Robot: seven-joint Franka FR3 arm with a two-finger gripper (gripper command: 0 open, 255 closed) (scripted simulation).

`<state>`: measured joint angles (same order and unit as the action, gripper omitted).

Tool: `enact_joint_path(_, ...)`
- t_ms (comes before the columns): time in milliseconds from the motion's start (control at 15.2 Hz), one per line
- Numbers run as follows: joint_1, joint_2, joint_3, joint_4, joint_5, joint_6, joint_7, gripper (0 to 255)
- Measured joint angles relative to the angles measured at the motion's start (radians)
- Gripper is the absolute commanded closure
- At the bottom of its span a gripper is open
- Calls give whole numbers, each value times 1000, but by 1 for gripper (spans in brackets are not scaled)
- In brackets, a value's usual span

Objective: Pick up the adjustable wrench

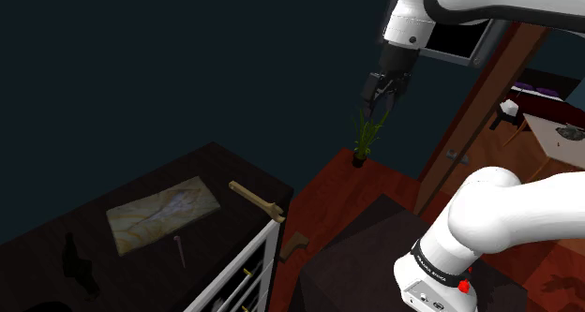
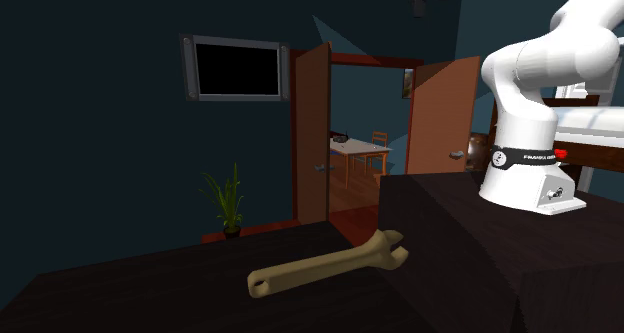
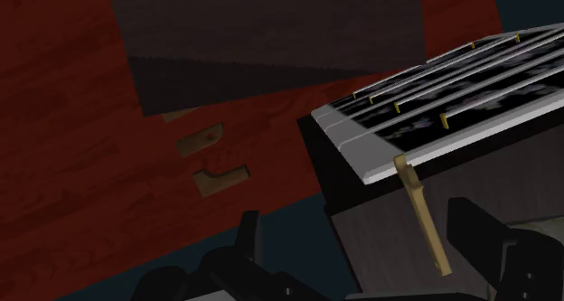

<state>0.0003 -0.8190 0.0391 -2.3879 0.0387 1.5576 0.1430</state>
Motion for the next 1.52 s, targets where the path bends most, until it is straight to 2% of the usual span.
enact_joint_path(198, 6, 27, 8, -14, 4, 39, -2, 0)
enact_joint_path(528, 30, 131, 41, -75, 20, 200, -5, 0)
enact_joint_path(1056, 60, 370, 97, -110, 30, 470, -11, 0)
enact_joint_path(1518, 79, 627, 150, -53, 6, 666, 7, 0)
